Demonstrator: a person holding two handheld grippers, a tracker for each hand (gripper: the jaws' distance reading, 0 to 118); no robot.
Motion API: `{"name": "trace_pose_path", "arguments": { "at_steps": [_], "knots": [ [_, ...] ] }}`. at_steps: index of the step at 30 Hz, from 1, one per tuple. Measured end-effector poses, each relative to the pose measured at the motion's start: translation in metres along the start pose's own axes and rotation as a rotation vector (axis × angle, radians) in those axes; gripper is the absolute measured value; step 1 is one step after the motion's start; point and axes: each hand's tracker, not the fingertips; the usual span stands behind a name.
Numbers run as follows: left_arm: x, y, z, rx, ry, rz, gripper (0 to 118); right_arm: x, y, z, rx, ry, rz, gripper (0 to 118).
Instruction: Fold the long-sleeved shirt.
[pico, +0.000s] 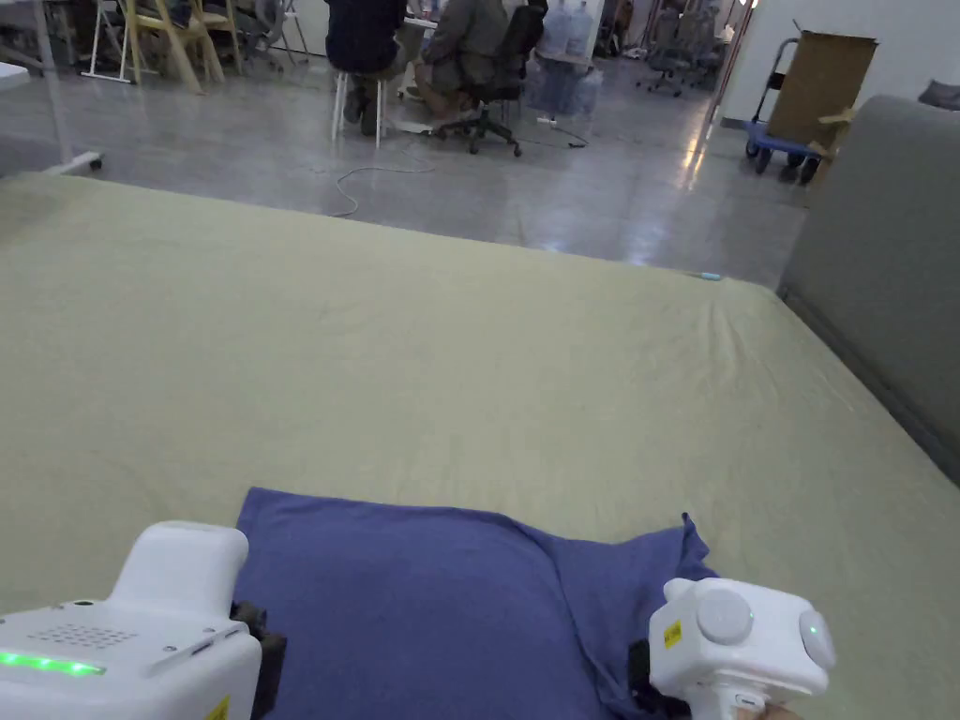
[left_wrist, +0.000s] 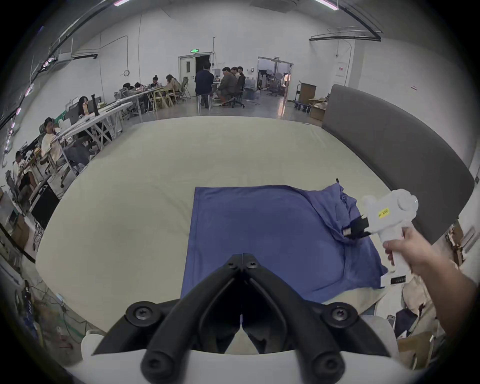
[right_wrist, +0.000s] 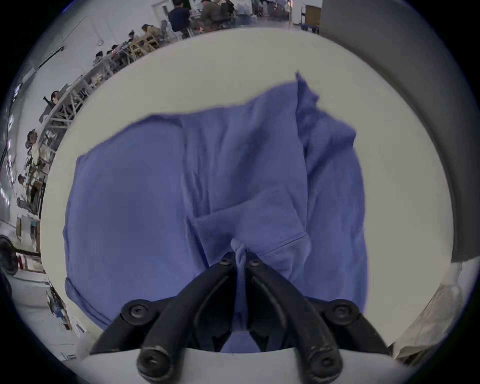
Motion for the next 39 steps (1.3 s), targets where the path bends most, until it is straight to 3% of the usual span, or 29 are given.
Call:
{"name": "trace_pose_path", "arguments": {
  "at_steps": [3, 7, 8, 9, 10, 11, 13, 17, 19, 20, 21, 22, 25, 28, 39],
  "knots": [
    [-0.001, -0.006, 0.001, -0.012, -0.009, 0.008, 0, 0.003, -0.011, -0.012, 0.068, 0.024, -0.032, 8],
    [0.0, -0.009, 0.005, -0.023, -0.031, 0.026, 0, 0.006, 0.003, -0.004, 0.0, 0.031, -0.051, 13],
    [0.0, -0.008, 0.008, -0.022, -0.035, 0.026, 0, 0.005, 0.008, 0.007, -0.022, 0.035, -0.029, 27],
    [0.0, -0.007, 0.011, -0.018, -0.039, 0.025, 0, 0.005, 0.009, 0.02, -0.018, 0.031, -0.021, 67],
    [0.001, -0.007, 0.014, -0.011, -0.043, 0.022, 0, 0.006, 0.01, 0.04, 0.023, 0.041, -0.015, 94],
    [0.0, -0.005, 0.017, -0.001, -0.043, 0.015, 0, 0.007, 0.007, 0.063, 0.124, 0.052, -0.016, 105],
    [-0.002, -0.004, 0.024, 0.016, -0.041, 0.011, 0, 0.009, -0.002, 0.109, 0.285, 0.086, 0.011, 106],
    [-0.004, -0.006, 0.029, 0.032, -0.038, 0.011, 0, 0.01, -0.045, 0.174, 0.43, 0.162, 0.038, 106],
    [-0.002, -0.008, 0.029, 0.032, -0.038, 0.01, 0, 0.01, -0.068, 0.184, 0.448, 0.163, 0.052, 100],
    [-0.002, -0.01, 0.029, 0.032, -0.041, 0.01, 0, 0.011, -0.081, 0.185, 0.453, 0.165, 0.053, 85],
    [-0.001, -0.011, 0.028, 0.032, -0.043, 0.012, 0, 0.012, -0.091, 0.185, 0.465, 0.178, 0.058, 36],
    [0.0, -0.012, 0.026, 0.029, -0.047, 0.014, 0, 0.013, -0.104, 0.185, 0.496, 0.179, 0.059, 0],
    [0.001, -0.015, 0.023, 0.015, -0.054, 0.006, 0, 0.012, -0.13, 0.185, 0.544, 0.037, 0.077, 0],
    [-0.001, -0.015, 0.017, 0.005, -0.053, 0.005, 0, 0.021, -0.138, 0.182, 0.478, 0.103, 0.071, 0],
    [-0.029, 0.039, -0.044, 0.009, -0.019, 0.03, 0, 0.018, -0.13, 0.182, 0.472, 0.122, 0.033, 0]
  ]
}}
